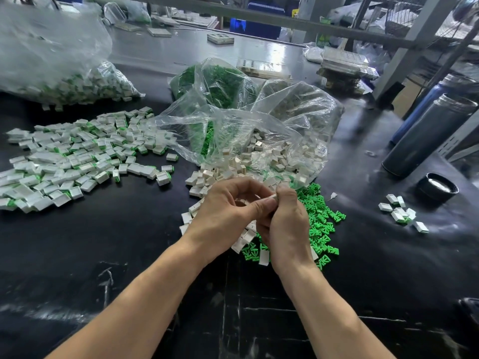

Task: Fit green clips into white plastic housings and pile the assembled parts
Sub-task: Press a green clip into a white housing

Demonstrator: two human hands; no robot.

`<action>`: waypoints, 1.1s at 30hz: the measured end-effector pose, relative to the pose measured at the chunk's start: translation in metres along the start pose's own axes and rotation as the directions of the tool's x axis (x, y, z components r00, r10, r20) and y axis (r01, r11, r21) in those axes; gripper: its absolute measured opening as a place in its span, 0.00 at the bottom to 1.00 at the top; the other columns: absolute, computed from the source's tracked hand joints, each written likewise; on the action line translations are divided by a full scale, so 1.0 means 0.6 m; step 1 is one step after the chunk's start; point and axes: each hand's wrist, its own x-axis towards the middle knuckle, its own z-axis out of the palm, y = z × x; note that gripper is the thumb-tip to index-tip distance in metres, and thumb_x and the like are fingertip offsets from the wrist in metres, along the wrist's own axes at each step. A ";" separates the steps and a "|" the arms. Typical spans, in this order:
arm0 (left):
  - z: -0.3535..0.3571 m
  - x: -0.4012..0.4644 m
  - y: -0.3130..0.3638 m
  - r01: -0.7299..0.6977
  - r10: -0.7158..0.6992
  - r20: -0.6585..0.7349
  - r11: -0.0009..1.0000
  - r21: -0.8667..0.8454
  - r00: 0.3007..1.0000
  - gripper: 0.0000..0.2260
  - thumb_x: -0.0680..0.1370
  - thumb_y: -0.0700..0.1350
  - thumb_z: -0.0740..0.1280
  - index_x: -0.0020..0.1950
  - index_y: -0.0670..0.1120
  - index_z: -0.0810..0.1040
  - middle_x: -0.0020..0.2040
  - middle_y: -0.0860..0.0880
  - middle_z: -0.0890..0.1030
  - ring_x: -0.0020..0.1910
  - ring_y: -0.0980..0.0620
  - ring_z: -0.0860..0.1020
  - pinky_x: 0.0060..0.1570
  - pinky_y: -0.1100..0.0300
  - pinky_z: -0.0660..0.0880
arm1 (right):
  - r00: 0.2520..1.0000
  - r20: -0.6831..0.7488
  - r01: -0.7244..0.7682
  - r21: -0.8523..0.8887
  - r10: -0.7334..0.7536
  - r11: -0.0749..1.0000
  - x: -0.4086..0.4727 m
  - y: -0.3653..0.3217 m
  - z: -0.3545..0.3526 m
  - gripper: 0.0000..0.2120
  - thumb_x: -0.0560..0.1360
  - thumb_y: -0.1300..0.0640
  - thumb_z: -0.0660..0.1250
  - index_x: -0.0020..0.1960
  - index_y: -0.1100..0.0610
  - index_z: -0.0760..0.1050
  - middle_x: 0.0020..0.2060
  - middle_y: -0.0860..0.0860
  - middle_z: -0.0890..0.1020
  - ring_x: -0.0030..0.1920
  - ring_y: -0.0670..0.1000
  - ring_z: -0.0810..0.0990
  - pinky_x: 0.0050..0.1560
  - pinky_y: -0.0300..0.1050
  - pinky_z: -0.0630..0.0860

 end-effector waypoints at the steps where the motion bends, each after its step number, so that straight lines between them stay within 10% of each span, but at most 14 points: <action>1: 0.000 0.000 0.000 -0.007 0.007 -0.003 1.000 0.009 1.000 0.08 0.73 0.47 0.75 0.47 0.43 0.85 0.47 0.39 0.85 0.49 0.38 0.84 0.58 0.38 0.79 | 1.000 -0.016 0.002 -0.011 -0.002 1.000 0.001 0.003 0.001 0.26 0.79 0.42 0.52 0.34 0.47 0.84 0.21 0.41 0.73 0.22 0.40 0.71 0.23 0.33 0.66; 12: 0.000 0.002 -0.003 -0.015 0.015 0.008 1.000 -0.009 1.000 0.08 0.74 0.46 0.75 0.49 0.42 0.84 0.47 0.38 0.85 0.44 0.44 0.84 0.50 0.46 0.82 | 0.998 0.043 0.043 0.062 -0.046 0.997 0.001 0.004 -0.001 0.27 0.80 0.41 0.53 0.41 0.54 0.85 0.23 0.44 0.69 0.23 0.44 0.65 0.24 0.36 0.62; 22: 0.007 -0.001 -0.001 -0.038 0.039 -0.010 0.998 0.055 0.999 0.03 0.78 0.40 0.74 0.50 0.42 0.84 0.49 0.41 0.85 0.49 0.39 0.84 0.53 0.40 0.81 | 0.991 -0.097 0.090 -0.074 -0.097 0.993 0.006 0.014 0.006 0.23 0.79 0.41 0.53 0.44 0.44 0.86 0.44 0.53 0.88 0.51 0.55 0.87 0.60 0.61 0.81; 33: 0.009 -0.002 -0.002 -0.027 0.028 -0.043 0.999 0.017 0.999 0.03 0.78 0.40 0.74 0.50 0.41 0.84 0.48 0.40 0.85 0.52 0.35 0.82 0.59 0.37 0.78 | 0.972 -0.157 0.152 -0.162 -0.177 0.975 0.010 0.008 0.012 0.23 0.77 0.46 0.53 0.32 0.41 0.82 0.29 0.42 0.82 0.34 0.42 0.82 0.38 0.43 0.77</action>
